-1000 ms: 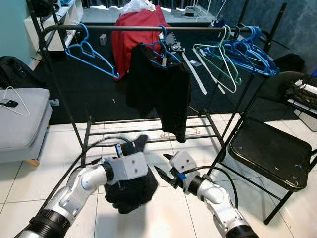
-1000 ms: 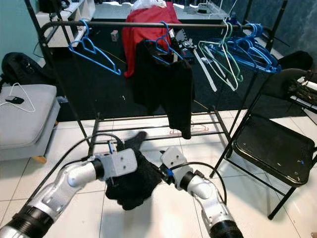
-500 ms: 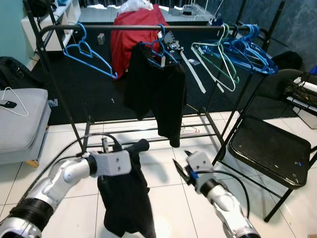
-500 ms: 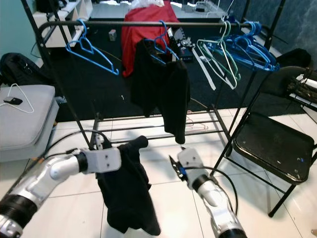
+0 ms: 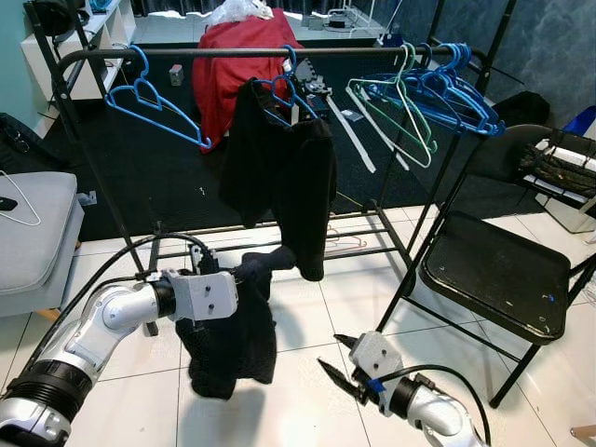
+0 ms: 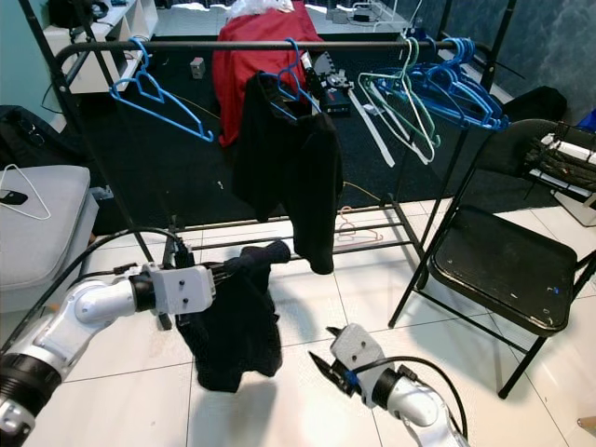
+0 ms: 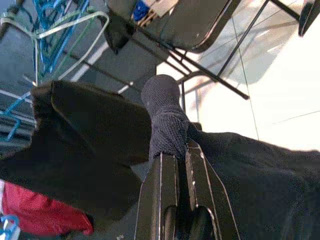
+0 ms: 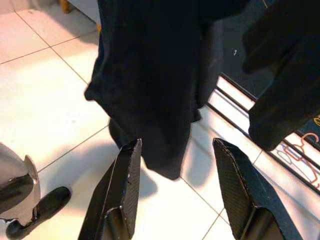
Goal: Hang hanger
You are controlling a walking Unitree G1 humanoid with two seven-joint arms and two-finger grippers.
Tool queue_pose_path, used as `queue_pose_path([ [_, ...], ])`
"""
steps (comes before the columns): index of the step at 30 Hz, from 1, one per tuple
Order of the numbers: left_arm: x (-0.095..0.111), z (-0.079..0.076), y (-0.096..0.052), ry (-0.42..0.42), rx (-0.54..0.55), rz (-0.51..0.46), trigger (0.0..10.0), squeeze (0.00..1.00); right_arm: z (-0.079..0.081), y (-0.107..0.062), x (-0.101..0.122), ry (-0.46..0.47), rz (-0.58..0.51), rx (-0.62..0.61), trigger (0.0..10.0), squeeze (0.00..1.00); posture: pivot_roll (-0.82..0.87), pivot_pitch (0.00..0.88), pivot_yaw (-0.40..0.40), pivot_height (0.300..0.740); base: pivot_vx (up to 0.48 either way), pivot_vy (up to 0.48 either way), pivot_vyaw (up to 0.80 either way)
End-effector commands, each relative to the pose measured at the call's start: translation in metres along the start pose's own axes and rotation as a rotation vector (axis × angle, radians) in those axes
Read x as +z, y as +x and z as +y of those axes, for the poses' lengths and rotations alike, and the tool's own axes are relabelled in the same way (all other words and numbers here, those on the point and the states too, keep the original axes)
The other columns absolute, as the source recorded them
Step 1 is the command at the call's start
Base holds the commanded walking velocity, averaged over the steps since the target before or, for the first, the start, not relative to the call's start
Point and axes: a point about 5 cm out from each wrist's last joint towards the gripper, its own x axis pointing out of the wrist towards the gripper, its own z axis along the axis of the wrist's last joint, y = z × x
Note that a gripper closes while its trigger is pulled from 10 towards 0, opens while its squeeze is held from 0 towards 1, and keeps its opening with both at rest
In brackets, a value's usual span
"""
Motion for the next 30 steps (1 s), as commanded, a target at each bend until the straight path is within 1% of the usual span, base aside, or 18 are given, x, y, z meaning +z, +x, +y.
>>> queue_pose_path([
  [1,0.008,0.006,0.0,0.07,-0.035,-0.051,10.0,0.03,0.008,0.002,-0.006,-0.041,0.041,0.035,10.0,0.0,-0.12,0.09,-0.051,0.74,0.0,0.0,0.0],
  [3,0.008,0.006,0.0,0.07,-0.035,-0.051,10.0,0.03,0.008,0.002,-0.006,-0.041,0.041,0.035,10.0,0.0,-0.12,0.09,-0.051,0.74,0.0,0.0,0.0],
  [5,0.008,0.01,0.003,0.115,-0.045,-0.063,10.0,0.03,0.03,0.018,-0.012,-0.076,0.118,0.117,10.0,0.0,-0.12,0.088,-0.047,0.74,0.0,0.0,0.0],
  [6,0.008,0.01,0.003,0.115,-0.045,-0.063,10.0,0.03,0.03,0.018,-0.012,-0.076,0.118,0.117,10.0,0.0,-0.12,0.088,-0.047,0.74,0.0,0.0,0.0],
  [8,0.009,0.017,0.007,0.137,-0.014,-0.077,10.0,0.04,0.054,0.037,-0.014,-0.062,0.206,0.195,10.0,0.0,-0.12,0.09,-0.042,0.74,0.0,0.0,0.0],
  [13,0.013,0.021,0.008,0.153,0.01,-0.108,10.0,0.04,0.06,0.044,-0.016,-0.062,0.269,0.193,10.0,0.0,-0.11,0.09,-0.04,0.74,0.0,0.0,0.0],
  [15,0.02,0.029,0.009,0.181,0.061,-0.17,10.0,0.04,0.039,0.052,-0.008,-0.059,0.245,-0.025,10.0,0.0,-0.11,0.089,-0.039,0.74,0.0,0.0,0.0],
  [16,0.02,0.029,0.009,0.181,0.061,-0.17,10.0,0.04,0.039,0.052,-0.008,-0.059,0.245,-0.025,10.0,0.0,-0.11,0.089,-0.039,0.74,0.0,0.0,0.0],
  [17,0.024,0.033,0.009,0.188,0.097,-0.202,10.0,0.04,0.028,0.055,-0.003,-0.069,0.22,-0.137,10.0,0.0,-0.11,0.089,-0.039,0.74,0.0,0.0,0.0],
  [18,0.024,0.033,0.009,0.188,0.097,-0.202,10.0,0.04,0.028,0.055,-0.003,-0.069,0.22,-0.137,10.0,0.0,-0.11,0.089,-0.039,0.74,0.0,0.0,0.0],
  [20,0.028,0.036,0.009,0.19,0.121,-0.233,10.0,0.04,0.011,0.057,0.006,-0.084,0.167,-0.294,10.0,0.0,-0.11,0.088,-0.039,0.74,0.0,0.0,0.0],
  [22,0.028,0.036,0.009,0.19,0.121,-0.233,10.0,0.04,0.011,0.057,0.006,-0.084,0.167,-0.294,10.0,0.0,-0.11,0.088,-0.039,0.74,0.0,0.0,0.0],
  [24,0.027,0.028,0.012,0.171,0.083,-0.231,10.0,0.03,-0.047,0.021,0.028,-0.021,-0.07,-0.588,10.0,0.0,-0.11,0.077,-0.039,0.74,0.0,0.0,0.0],
  [25,0.027,0.028,0.012,0.171,0.083,-0.231,10.0,0.03,-0.047,0.021,0.028,-0.021,-0.07,-0.588,10.0,0.0,-0.11,0.077,-0.039,0.74,0.0,0.0,0.0],
  [26,0.027,0.025,0.013,0.162,0.075,-0.233,10.0,0.03,-0.07,0.0,0.038,0.003,-0.186,-0.66,10.0,0.0,-0.11,0.073,-0.039,0.74,0.0,0.0,0.0],
  [27,0.027,0.025,0.013,0.162,0.075,-0.233,10.0,0.03,-0.07,0.0,0.038,0.003,-0.186,-0.66,10.0,0.0,-0.11,0.073,-0.039,0.74,0.0,0.0,0.0],
  [29,0.027,0.022,0.014,0.16,0.069,-0.238,10.0,0.04,-0.081,-0.009,0.057,0.021,-0.342,-0.613,10.0,0.0,-0.11,0.068,-0.042,0.74,0.0,0.0,0.0],
  [30,0.027,0.022,0.014,0.16,0.069,-0.238,10.0,0.04,-0.081,-0.009,0.057,0.021,-0.342,-0.613,10.0,0.0,-0.11,0.068,-0.042,0.74,0.0,0.0,0.0],
])
